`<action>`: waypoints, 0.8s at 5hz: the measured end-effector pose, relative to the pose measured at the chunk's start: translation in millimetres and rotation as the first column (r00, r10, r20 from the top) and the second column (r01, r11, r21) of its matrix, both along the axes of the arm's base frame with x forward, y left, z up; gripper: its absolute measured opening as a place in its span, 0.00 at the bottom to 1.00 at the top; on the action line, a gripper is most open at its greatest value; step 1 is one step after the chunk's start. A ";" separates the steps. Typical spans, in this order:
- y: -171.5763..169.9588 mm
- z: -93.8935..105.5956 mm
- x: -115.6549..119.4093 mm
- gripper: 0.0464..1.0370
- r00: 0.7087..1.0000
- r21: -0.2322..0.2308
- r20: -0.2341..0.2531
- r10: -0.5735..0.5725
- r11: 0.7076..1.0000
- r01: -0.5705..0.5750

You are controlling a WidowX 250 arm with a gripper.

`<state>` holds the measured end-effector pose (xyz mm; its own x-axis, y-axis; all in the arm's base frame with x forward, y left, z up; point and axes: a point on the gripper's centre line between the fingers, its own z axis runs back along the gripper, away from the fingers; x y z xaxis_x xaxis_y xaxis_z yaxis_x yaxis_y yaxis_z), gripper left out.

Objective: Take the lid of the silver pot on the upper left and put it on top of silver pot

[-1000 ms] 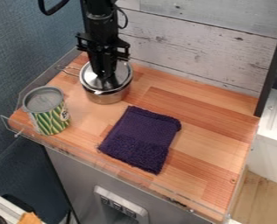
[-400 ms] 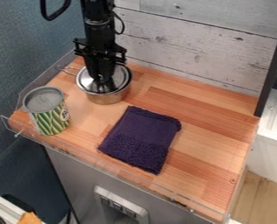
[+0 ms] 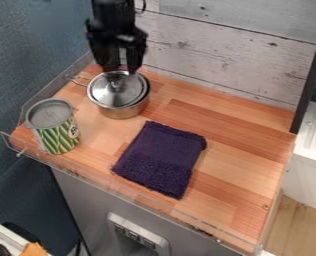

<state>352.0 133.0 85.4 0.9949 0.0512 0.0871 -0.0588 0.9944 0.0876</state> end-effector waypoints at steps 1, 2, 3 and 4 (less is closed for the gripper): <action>-2.9 2.9 -3.4 0.97 0.999 -0.013 -0.018 -0.043 0.999 0.043; -2.8 2.5 -3.8 0.97 0.999 -0.012 -0.020 -0.048 0.999 0.048; -2.9 2.5 -4.1 0.96 0.999 -0.013 -0.021 -0.048 0.999 0.048; -2.8 2.5 -3.8 0.96 0.999 -0.012 -0.020 -0.048 0.999 0.048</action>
<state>348.2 130.2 88.0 0.9978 0.0043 0.0666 -0.0094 0.9970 0.0768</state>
